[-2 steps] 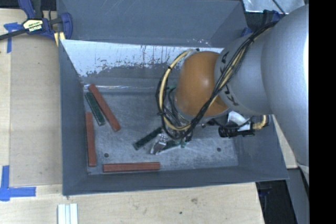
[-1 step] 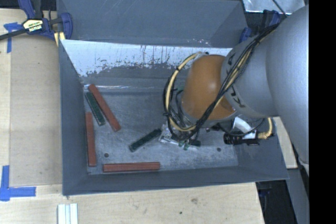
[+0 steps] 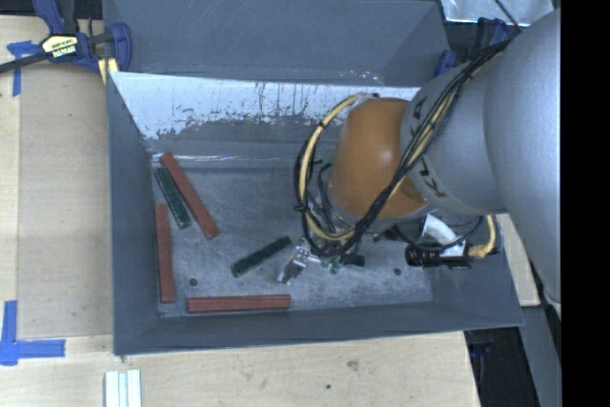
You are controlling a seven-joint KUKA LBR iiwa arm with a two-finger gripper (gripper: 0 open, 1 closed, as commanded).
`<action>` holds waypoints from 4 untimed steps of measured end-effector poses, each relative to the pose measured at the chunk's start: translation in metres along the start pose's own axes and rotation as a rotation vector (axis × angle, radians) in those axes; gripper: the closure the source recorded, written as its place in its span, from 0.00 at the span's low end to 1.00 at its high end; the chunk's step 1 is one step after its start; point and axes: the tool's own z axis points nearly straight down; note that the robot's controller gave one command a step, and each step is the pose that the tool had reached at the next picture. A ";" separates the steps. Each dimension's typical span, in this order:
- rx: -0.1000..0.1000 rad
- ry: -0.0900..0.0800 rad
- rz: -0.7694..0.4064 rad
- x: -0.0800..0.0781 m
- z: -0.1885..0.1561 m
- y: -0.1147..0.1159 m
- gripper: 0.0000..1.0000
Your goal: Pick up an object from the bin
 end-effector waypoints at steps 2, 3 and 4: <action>-0.010 -0.021 -0.164 -0.007 0.015 0.043 1.00; -0.010 -0.021 -0.164 -0.007 0.015 0.043 1.00; -0.011 -0.021 -0.280 -0.011 0.015 0.040 1.00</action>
Offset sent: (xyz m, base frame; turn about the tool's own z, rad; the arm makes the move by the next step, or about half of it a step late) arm 0.0188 0.0361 -0.0224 -0.1677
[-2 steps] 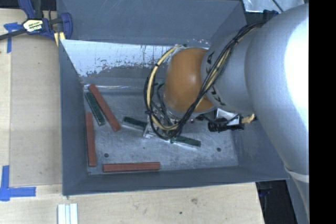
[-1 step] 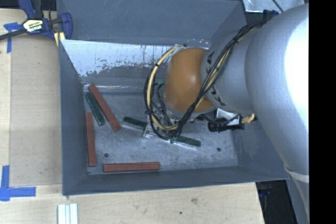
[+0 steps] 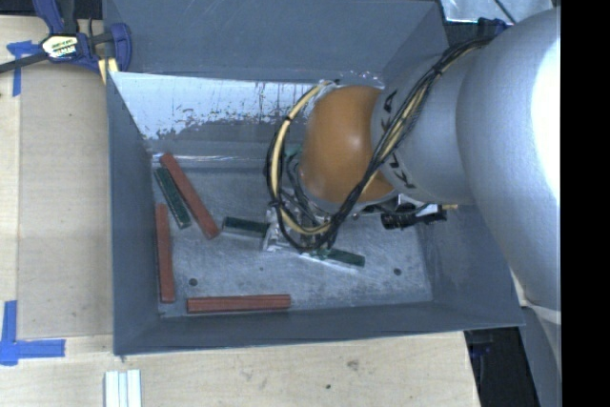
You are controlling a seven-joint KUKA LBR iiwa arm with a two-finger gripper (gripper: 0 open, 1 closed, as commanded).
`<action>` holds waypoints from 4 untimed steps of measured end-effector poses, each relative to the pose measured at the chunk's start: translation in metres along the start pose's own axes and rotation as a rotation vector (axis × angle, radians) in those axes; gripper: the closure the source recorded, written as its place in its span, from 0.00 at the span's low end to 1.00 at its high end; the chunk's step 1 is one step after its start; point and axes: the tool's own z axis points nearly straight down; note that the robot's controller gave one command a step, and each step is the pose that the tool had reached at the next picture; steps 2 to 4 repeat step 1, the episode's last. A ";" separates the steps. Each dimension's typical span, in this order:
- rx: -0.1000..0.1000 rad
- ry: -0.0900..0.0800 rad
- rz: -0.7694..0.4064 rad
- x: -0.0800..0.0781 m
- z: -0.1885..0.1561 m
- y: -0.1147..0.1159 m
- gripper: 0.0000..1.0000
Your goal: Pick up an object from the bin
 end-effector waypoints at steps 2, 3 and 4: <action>0.008 0.024 -0.056 0.030 -0.126 -0.008 1.00; 0.008 0.024 -0.056 0.030 -0.126 -0.008 1.00; 0.008 0.024 -0.056 0.030 -0.126 -0.008 1.00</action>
Offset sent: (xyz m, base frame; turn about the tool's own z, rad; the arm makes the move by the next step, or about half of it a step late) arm 0.0000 0.0000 0.0000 0.0000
